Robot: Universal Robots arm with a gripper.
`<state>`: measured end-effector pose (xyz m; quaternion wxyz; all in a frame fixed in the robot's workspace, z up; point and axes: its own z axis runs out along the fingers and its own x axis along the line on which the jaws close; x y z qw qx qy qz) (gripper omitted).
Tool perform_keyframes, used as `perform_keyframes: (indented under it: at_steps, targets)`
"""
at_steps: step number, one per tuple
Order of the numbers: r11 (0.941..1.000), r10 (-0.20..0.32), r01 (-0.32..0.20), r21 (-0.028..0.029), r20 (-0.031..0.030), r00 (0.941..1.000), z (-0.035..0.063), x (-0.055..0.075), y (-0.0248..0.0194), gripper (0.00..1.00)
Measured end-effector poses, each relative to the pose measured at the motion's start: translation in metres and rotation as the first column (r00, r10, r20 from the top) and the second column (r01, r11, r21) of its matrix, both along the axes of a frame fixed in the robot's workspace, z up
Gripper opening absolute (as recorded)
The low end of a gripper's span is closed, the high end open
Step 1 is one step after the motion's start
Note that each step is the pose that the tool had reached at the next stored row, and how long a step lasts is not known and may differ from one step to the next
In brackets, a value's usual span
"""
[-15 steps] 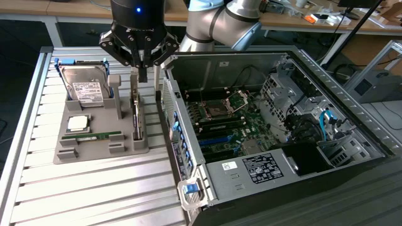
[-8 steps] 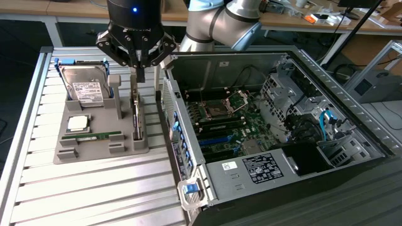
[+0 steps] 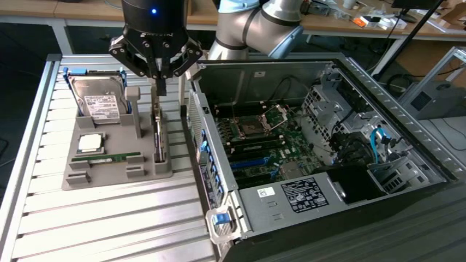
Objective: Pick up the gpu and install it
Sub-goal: 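Reach for the gpu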
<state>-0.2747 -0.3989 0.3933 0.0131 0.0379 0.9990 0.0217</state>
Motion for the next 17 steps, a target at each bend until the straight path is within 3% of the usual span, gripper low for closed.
perform_keyframes:
  at_steps: [17]
  targets:
    - [1.0000,0.000,0.000,0.0000,0.0000,1.0000,0.0000,-0.0071,0.0000,0.11]
